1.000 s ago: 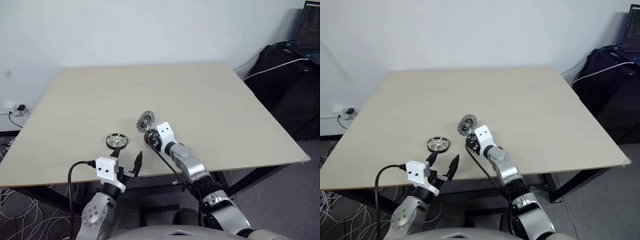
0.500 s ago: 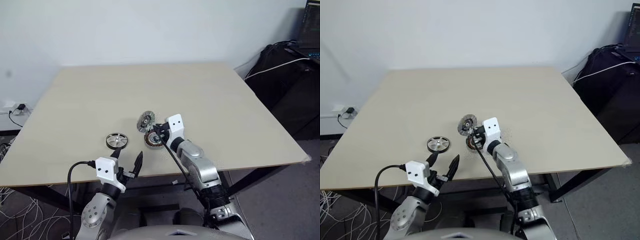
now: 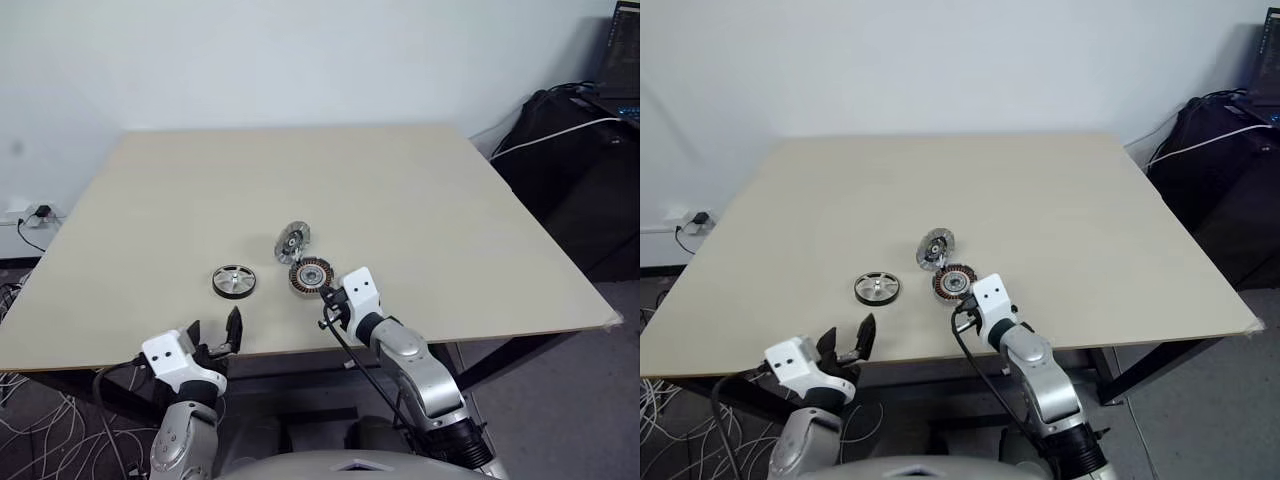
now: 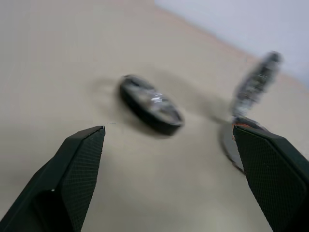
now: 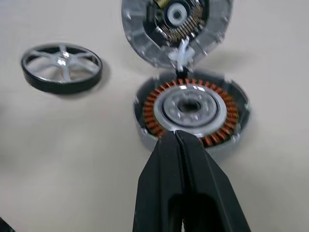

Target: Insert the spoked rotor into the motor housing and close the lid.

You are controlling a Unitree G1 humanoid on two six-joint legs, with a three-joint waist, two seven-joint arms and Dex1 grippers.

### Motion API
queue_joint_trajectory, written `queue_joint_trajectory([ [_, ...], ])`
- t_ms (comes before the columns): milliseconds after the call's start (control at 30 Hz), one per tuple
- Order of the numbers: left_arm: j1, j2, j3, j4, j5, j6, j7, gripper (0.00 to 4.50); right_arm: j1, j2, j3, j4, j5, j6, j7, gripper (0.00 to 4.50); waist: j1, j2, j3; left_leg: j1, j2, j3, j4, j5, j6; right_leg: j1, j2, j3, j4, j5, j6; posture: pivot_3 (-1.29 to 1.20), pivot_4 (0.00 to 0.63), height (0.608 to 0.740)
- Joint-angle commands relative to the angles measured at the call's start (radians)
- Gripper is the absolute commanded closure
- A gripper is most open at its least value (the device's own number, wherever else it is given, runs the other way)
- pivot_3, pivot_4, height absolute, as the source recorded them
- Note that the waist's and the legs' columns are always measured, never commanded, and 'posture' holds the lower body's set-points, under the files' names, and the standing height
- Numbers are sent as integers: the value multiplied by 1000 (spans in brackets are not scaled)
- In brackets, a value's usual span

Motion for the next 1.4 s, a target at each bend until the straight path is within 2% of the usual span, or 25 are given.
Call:
queue_joint_trajectory([
  [33,-154,-27,54,58,-85,58,36,0,2,-4,-19,-61,8,2,-11,4458,6,-1,1,0,0,0,0,0,0,0,0,0,0,0,0,0,0,740],
  [133,-309,-3,92,204,-114,117,29,0,7,-5,-25,-72,13,9,-15,4458,15,-1,1,0,0,-2,3,0,0,2,1,-3,1,1,1,0,0,740],
  [367,-451,14,182,384,-219,169,-36,0,23,2,-28,-91,16,16,-31,4458,1,-5,-1,-1,-2,-3,5,0,0,3,6,-3,0,4,-4,0,0,740],
  [633,-465,9,217,441,-240,169,-94,0,40,8,-44,-92,26,15,-47,4458,2,-5,-2,0,-2,-3,6,0,0,4,3,-3,0,4,-3,0,0,740],
  [933,-497,-17,277,498,-365,224,-185,0,32,9,-27,-84,28,22,-38,4458,3,-3,-3,0,-2,-4,6,0,0,4,1,-3,1,4,-3,0,0,740],
  [1400,-581,-36,294,570,-414,257,-261,0,36,9,-29,-81,32,25,-41,4458,11,-4,-4,-1,-2,-4,7,0,0,4,2,-3,1,4,-3,0,0,740],
])
